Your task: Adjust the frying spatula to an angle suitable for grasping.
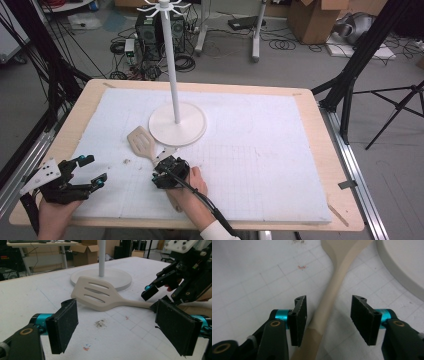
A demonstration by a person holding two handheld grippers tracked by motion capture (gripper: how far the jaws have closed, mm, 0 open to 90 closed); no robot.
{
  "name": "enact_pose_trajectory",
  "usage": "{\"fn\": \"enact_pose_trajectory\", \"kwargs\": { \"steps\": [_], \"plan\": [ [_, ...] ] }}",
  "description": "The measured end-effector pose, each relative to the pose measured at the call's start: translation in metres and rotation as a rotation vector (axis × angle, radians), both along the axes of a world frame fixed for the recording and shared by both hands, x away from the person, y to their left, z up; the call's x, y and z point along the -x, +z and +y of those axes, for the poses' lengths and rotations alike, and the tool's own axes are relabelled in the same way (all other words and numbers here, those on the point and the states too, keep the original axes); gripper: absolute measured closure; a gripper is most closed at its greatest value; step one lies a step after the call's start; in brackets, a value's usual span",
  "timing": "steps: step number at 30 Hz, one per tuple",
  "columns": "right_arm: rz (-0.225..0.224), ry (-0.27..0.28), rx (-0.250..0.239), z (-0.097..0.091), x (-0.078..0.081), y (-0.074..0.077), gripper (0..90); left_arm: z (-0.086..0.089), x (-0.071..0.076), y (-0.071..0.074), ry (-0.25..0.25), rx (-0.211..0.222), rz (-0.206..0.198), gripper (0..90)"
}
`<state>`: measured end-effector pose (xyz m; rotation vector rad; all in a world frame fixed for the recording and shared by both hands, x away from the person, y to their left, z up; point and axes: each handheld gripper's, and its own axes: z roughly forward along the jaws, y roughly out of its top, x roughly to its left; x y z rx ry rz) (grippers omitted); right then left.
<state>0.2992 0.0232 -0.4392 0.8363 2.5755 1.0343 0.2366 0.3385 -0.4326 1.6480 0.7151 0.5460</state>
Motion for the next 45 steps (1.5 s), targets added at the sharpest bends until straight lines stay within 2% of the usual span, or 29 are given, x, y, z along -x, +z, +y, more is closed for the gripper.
{"fn": "enact_pose_trajectory", "kwargs": {
  "steps": [2, 4, 6, 10, 15, 18, 21, 25, 27, 32, 38, 40, 42, 44, 45],
  "plan": [
    [0.014, -0.006, 0.001, 0.001, -0.001, 0.001, 52.8, 0.000, 0.000, 0.000, -0.001, -0.002, 0.002, 18.8],
    [0.030, 0.007, 0.000, 0.001, -0.001, 0.003, 63.4, -0.001, 0.000, 0.000, -0.003, -0.003, 0.002, 18.8],
    [0.049, 0.006, -0.008, 0.002, -0.001, 0.003, 67.9, -0.001, 0.000, 0.000, -0.003, -0.001, 0.003, 18.8],
    [0.094, -0.005, -0.025, 0.000, -0.006, 0.004, 69.7, -0.001, 0.001, 0.000, -0.004, -0.003, 0.002, 18.8],
    [0.116, 0.003, -0.034, -0.004, -0.010, 0.006, 74.0, 0.000, 0.001, 0.000, -0.003, -0.004, 0.001, 18.8],
    [0.090, 0.033, -0.011, -0.006, -0.010, 0.007, 77.4, 0.000, 0.001, 0.000, -0.001, -0.002, 0.002, 18.8],
    [0.098, 0.038, -0.008, -0.006, -0.009, 0.008, 77.6, 0.000, 0.001, 0.000, -0.001, -0.005, 0.002, 18.8],
    [0.094, 0.058, -0.029, -0.011, -0.009, 0.011, 77.6, 0.000, 0.002, 0.001, -0.001, -0.001, -0.001, 18.8],
    [0.088, 0.069, -0.068, -0.017, -0.009, 0.018, 77.6, 0.001, 0.002, 0.001, 0.001, 0.000, -0.003, 18.8],
    [0.062, 0.118, -0.101, -0.037, -0.010, 0.034, 77.6, 0.002, 0.002, 0.001, 0.004, 0.005, -0.005, 18.8],
    [0.052, 0.180, -0.081, -0.072, -0.013, 0.046, 77.6, 0.001, 0.002, 0.001, 0.002, 0.004, -0.005, 18.8],
    [0.065, 0.210, -0.083, -0.087, -0.015, 0.047, 77.6, 0.000, 0.002, 0.001, 0.000, 0.001, -0.002, 18.8],
    [0.096, 0.241, -0.087, -0.101, -0.018, 0.045, 77.6, -0.001, 0.001, 0.000, -0.005, 0.002, 0.001, 18.8],
    [0.104, 0.289, -0.067, -0.114, -0.019, 0.043, 77.6, -0.002, 0.001, 0.000, -0.010, 0.002, -0.002, 18.8],
    [0.104, 0.289, -0.067, -0.114, -0.019, 0.043, 77.6, -0.002, 0.001, 0.000, -0.010, 0.002, -0.002, 18.8]
  ]
}}
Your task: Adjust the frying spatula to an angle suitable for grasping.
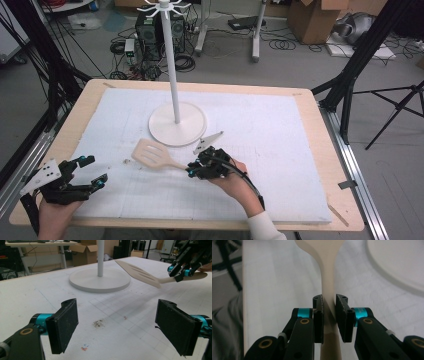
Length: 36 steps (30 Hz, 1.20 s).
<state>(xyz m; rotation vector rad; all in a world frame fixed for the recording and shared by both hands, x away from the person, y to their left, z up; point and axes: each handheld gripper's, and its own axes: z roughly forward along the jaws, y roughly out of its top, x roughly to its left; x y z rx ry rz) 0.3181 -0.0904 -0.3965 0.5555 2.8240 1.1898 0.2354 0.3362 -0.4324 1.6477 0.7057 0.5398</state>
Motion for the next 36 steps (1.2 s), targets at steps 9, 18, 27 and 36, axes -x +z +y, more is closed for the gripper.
{"fn": "enact_pose_trajectory", "kwargs": {
  "steps": [9, 18, 27, 36],
  "plan": [
    [-0.026, 0.177, 0.053, -0.002, 0.002, -0.013, 77.5, -0.006, -0.002, -0.001, -0.026, -0.006, 0.001, 18.8],
    [-0.007, 0.224, 0.117, 0.001, -0.008, -0.029, 77.0, -0.004, -0.001, 0.000, -0.026, -0.006, 0.001, 18.8],
    [-0.059, 0.150, 0.012, -0.025, -0.005, -0.012, 53.9, -0.006, 0.000, 0.001, -0.031, -0.002, -0.007, 18.8],
    [-0.132, -0.039, -0.116, -0.097, 0.008, 0.006, 27.6, -0.009, -0.001, 0.003, -0.042, -0.004, -0.017, 18.6]
  ]
}}
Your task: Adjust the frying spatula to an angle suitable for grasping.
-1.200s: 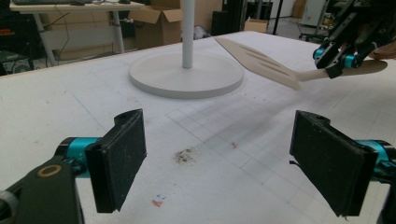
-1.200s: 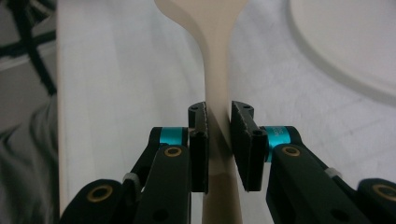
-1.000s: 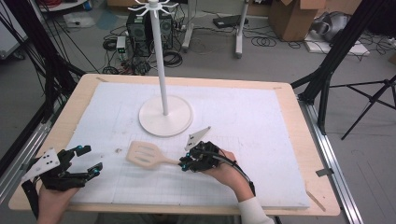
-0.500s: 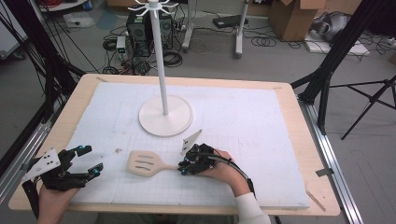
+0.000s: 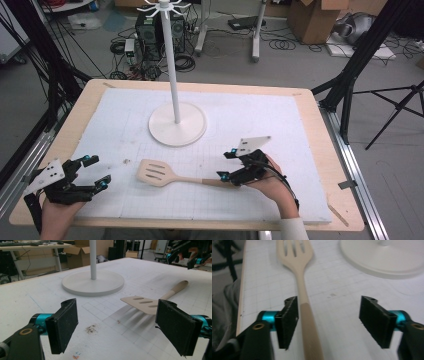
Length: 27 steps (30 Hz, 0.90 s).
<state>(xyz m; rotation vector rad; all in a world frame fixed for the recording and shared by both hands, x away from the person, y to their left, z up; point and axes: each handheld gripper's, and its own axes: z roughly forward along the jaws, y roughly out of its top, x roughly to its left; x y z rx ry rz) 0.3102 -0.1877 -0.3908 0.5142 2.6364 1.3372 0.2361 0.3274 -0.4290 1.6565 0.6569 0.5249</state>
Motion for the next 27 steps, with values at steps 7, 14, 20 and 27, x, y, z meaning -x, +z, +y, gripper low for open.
{"fn": "enact_pose_trajectory", "kwargs": {
  "steps": [7, 14, 20, 27],
  "plan": [
    [-0.041, -0.169, -0.081, -0.047, 0.018, -0.010, 22.3, -0.003, -0.002, 0.001, -0.012, -0.005, -0.005, 18.3],
    [-0.053, -0.320, -0.149, -0.079, 0.031, -0.024, 17.0, -0.005, -0.005, 0.003, -0.028, 0.001, -0.009, 18.2],
    [-0.052, -0.439, -0.265, -0.096, 0.039, -0.029, 17.1, -0.009, -0.005, 0.005, -0.038, -0.007, -0.013, 18.1],
    [-0.054, -0.452, -0.257, -0.100, 0.042, -0.032, 16.8, -0.010, -0.007, 0.008, -0.051, -0.014, -0.020, 18.0]
  ]
}}
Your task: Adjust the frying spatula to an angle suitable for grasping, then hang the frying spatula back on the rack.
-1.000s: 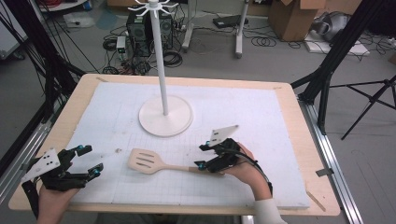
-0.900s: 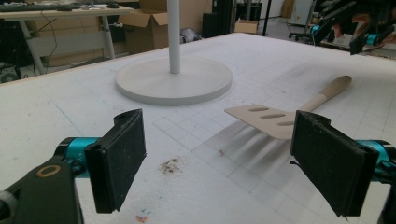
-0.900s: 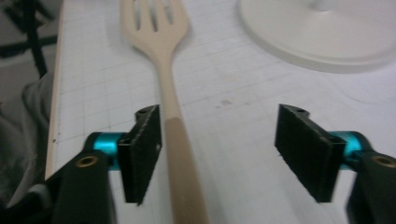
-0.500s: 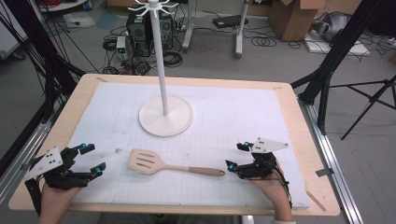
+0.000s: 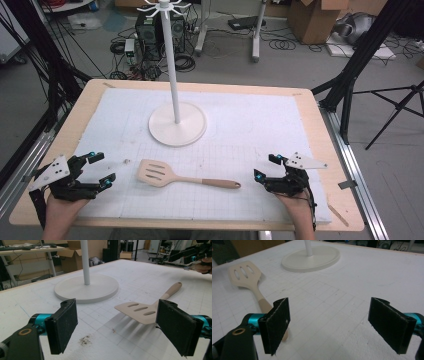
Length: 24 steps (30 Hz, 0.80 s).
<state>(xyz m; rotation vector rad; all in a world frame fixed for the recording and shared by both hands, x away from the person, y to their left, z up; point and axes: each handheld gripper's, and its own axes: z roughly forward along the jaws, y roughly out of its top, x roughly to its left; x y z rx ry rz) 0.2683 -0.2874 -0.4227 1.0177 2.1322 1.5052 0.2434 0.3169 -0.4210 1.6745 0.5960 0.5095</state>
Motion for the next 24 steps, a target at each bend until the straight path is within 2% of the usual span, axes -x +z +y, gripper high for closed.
{"fn": "enact_pose_trajectory", "kwargs": {
  "steps": [9, 13, 15, 18, 21, 22, 24],
  "plan": [
    [-0.011, -0.011, -0.023, -0.006, 0.004, 0.001, 16.8, -0.006, 0.000, 0.007, -0.021, -0.003, -0.012, 18.0],
    [-0.009, -0.012, -0.026, -0.008, 0.004, 0.002, 16.7, -0.010, -0.001, 0.020, -0.058, -0.007, -0.029, 18.0],
    [-0.016, -0.012, -0.028, -0.010, 0.003, 0.001, 16.7, -0.013, -0.001, 0.025, -0.075, 0.002, -0.030, 18.0],
    [-0.013, -0.012, -0.032, -0.009, 0.002, 0.001, 16.7, -0.017, -0.003, 0.034, -0.106, -0.016, -0.034, 17.9],
    [-0.018, -0.004, -0.029, -0.008, 0.000, 0.002, 16.7, -0.021, -0.004, 0.040, -0.131, -0.011, -0.037, 17.9],
    [-0.021, -0.002, -0.033, -0.008, 0.000, 0.002, 16.7, -0.026, -0.006, 0.044, -0.160, -0.014, -0.039, 17.9],
    [-0.019, 0.001, -0.038, -0.008, 0.000, 0.002, 16.7, -0.032, -0.007, 0.048, -0.182, -0.027, -0.040, 17.9]
  ]
}}
